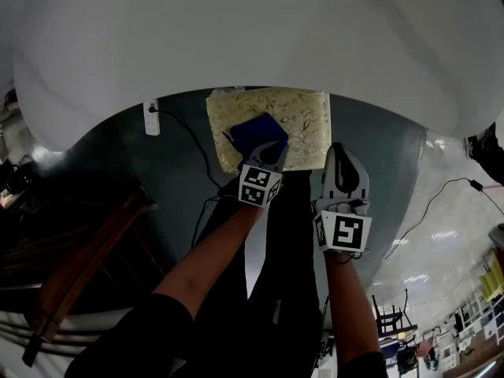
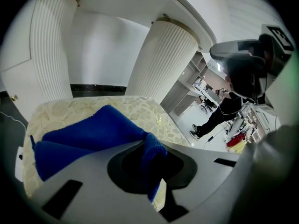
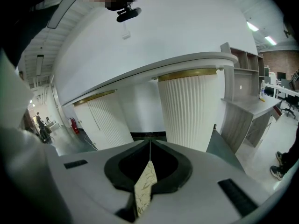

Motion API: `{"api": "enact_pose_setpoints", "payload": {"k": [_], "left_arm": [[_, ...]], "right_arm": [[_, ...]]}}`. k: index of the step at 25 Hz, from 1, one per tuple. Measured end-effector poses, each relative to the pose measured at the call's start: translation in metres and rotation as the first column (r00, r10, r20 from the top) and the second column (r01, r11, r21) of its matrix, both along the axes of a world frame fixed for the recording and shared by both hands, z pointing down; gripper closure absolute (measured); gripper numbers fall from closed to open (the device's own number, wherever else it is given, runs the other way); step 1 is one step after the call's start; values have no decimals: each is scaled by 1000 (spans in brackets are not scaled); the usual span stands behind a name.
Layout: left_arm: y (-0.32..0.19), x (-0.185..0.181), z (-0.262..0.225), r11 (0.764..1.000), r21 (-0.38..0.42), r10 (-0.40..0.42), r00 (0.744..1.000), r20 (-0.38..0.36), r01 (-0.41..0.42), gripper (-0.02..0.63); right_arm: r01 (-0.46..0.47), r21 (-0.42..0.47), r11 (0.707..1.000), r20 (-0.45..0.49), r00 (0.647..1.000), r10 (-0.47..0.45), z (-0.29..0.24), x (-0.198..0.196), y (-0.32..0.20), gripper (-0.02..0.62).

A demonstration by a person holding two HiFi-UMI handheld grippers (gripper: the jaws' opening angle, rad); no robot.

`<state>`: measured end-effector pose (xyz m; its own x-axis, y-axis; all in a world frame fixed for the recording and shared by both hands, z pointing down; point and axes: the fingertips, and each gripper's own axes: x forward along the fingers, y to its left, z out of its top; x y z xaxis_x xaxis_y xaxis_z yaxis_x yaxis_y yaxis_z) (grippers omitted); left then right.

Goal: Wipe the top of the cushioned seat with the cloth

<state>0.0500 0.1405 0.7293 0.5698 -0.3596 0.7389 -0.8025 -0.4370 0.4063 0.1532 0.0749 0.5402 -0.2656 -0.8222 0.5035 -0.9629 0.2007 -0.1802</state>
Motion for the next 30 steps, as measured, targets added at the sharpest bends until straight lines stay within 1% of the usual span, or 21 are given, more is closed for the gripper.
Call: {"api": "enact_pose_setpoints", "payload": {"k": [8,13,20,24,26,30], "left_arm": [[1,29,1,999,-16,29,999,-22,-29,569],[1,38,0,999,-7,39,999,-18,-39,570],[2,52,-1,998,-20,56,998,-34,-57,569],[4,65,-1,996,-36,86,995,-51,-88,569],[5,72,0,994,-41,101,993,-57,-103,569],[6,85,-2,992,-34,123,990,-63,-125,569]], "right_arm": [[-34,-11,999,3,999,34,5,21,7,557],[-71,-1,997,-1,997,71,4,42,11,557],[-115,-7,993,3,993,115,5,61,13,557],[-98,-2,995,-14,995,98,2,64,9,557],[-98,-6,995,-8,995,98,1,65,7,557],[-94,1,996,-7,996,94,1,68,9,557]]}}
